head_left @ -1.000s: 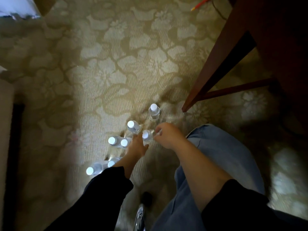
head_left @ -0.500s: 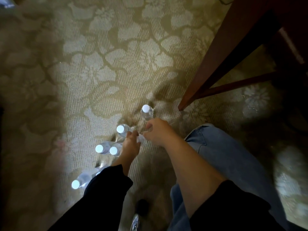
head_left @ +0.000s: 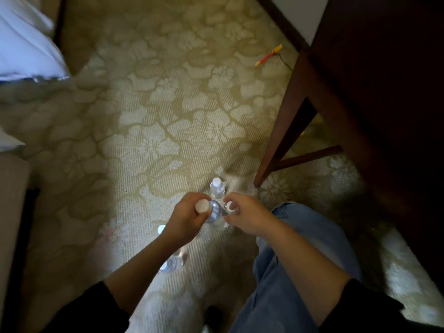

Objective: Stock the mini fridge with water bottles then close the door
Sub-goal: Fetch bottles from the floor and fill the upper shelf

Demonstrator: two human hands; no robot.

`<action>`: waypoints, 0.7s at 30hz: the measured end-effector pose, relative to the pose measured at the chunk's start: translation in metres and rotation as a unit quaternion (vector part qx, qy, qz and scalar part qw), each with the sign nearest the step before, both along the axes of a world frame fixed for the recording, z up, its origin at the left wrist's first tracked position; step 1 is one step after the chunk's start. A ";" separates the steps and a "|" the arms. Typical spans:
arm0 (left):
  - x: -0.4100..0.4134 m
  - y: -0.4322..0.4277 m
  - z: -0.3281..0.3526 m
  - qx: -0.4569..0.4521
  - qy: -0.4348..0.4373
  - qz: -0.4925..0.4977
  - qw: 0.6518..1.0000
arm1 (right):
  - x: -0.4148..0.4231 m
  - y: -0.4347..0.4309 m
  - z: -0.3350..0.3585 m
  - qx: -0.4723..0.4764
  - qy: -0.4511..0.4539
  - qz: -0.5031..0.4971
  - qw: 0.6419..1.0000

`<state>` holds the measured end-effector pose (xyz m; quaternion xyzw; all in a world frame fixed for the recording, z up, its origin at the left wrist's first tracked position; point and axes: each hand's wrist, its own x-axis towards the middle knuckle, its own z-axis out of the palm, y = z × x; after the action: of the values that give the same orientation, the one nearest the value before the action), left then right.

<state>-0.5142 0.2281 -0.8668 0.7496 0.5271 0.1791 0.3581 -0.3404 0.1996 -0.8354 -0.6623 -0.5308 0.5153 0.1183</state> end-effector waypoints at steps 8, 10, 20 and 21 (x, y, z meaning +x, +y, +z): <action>0.001 -0.023 0.152 0.072 -0.022 -0.077 0.994 | -0.003 -0.047 0.103 0.129 -0.038 0.019 0.991; 0.003 -0.033 0.188 0.081 -0.036 -0.092 0.992 | -0.004 -0.063 0.129 0.172 -0.030 0.013 0.985; 0.040 -0.096 0.333 0.186 -0.115 -0.188 0.958 | 0.003 -0.144 0.221 0.346 0.082 -0.123 0.927; 0.045 -0.103 0.343 0.202 -0.117 -0.197 0.952 | 0.005 -0.151 0.229 0.363 0.087 -0.137 0.918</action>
<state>-0.4688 0.1254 -0.5239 0.8688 0.2766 0.2942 0.2867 -0.3352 0.0489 -0.6060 -0.5927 -0.5729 0.3219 0.4657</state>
